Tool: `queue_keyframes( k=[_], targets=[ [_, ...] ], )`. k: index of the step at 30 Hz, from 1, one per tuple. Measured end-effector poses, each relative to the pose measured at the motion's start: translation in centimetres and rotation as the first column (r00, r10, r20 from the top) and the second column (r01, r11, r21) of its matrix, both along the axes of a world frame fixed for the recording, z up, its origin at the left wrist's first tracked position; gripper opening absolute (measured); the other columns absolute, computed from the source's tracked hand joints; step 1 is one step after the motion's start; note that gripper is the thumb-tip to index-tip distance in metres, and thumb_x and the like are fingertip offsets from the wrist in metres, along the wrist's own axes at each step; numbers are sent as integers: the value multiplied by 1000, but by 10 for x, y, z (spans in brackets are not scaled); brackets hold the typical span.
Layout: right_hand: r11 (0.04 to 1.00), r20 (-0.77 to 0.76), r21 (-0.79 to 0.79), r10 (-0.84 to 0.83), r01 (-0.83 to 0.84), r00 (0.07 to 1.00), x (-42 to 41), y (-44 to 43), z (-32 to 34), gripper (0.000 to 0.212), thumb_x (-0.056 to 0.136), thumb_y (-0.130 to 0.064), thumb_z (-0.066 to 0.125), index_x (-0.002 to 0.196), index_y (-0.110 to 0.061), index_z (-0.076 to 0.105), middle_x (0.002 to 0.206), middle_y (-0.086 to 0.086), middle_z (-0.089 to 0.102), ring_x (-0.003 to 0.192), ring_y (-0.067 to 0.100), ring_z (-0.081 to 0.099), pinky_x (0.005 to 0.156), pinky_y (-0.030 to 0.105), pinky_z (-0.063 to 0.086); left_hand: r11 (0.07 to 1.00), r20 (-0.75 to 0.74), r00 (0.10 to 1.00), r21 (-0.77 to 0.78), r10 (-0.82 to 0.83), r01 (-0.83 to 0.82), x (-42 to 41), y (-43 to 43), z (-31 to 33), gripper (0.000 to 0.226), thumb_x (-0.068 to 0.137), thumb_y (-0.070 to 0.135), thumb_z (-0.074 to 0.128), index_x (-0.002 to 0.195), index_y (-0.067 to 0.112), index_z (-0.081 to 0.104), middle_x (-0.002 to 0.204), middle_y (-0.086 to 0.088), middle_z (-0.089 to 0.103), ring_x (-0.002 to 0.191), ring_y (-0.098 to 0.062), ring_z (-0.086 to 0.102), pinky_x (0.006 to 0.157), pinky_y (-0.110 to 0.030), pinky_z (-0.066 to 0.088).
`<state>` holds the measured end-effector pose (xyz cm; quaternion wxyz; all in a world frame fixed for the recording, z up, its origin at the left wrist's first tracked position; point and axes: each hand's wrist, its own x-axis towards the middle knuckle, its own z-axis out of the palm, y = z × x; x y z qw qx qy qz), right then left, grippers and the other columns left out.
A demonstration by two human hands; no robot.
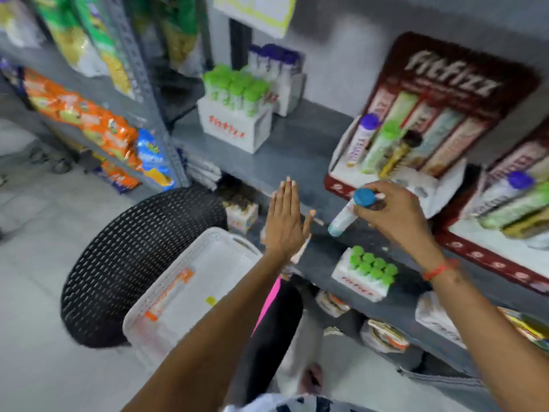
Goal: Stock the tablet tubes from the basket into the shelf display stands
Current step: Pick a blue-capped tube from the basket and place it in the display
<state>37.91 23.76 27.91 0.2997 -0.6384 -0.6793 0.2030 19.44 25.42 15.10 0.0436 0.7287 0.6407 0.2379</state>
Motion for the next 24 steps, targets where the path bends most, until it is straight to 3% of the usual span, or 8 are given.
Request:
queue_keyframes(
  k=[3, 6, 10, 16, 20, 24],
  targets=[
    [997, -2, 29, -71, 71, 997, 36, 3, 40, 31, 72, -20, 79, 100, -12, 68, 91, 9, 70, 69, 26, 64, 71, 43, 55, 999, 30, 999, -32, -22, 23, 27, 23, 11, 76, 95, 51, 31, 146, -2, 14, 155, -20, 17, 145, -28, 13, 119, -39, 8],
    [987, -21, 61, -149, 150, 989, 65, 11, 68, 25, 73, -16, 78, 96, -12, 68, 88, 17, 72, 63, 24, 63, 67, 46, 56, 989, -25, 999, -145, -31, 27, 44, 35, 7, 83, 94, 56, 28, 146, -4, 5, 156, -22, 9, 146, -29, 6, 120, -39, 3],
    [973, 104, 94, -218, 209, 970, 86, 23, 93, 24, 70, -14, 75, 94, -11, 69, 92, 15, 71, 88, 30, 66, 78, 44, 53, 978, -50, 999, -210, -1, -10, 47, 38, -6, 85, 94, 58, 26, 145, -5, 5, 156, -24, 8, 145, -32, 6, 118, -38, -4],
    [986, 198, -20, -161, 168, 967, 93, 39, 104, 31, 73, -1, 67, 103, -7, 64, 113, 17, 64, 100, 31, 61, 80, 34, 49, 979, -108, 994, -201, 3, -25, 46, 38, -7, 85, 92, 63, 16, 147, 0, 1, 158, -20, 3, 146, -30, 3, 115, -35, -9],
    [975, 169, -117, -167, 188, 971, 97, 51, 104, 25, 79, -16, 70, 101, -8, 65, 115, 14, 64, 99, 30, 63, 90, 44, 54, 978, -130, 992, -206, 5, -32, 46, 39, -9, 86, 89, 66, 9, 148, 4, -2, 159, -16, 0, 146, -29, -1, 112, -35, -9],
    [980, 260, 31, -198, 197, 945, 93, 60, 103, 17, 89, -14, 58, 100, -5, 67, 116, 15, 67, 103, 30, 61, 91, 39, 50, 977, -134, 991, -208, 4, -33, 45, 39, -9, 86, 89, 66, 8, 148, 4, -2, 159, -16, 1, 146, -29, -1, 112, -35, -9]
  ],
)
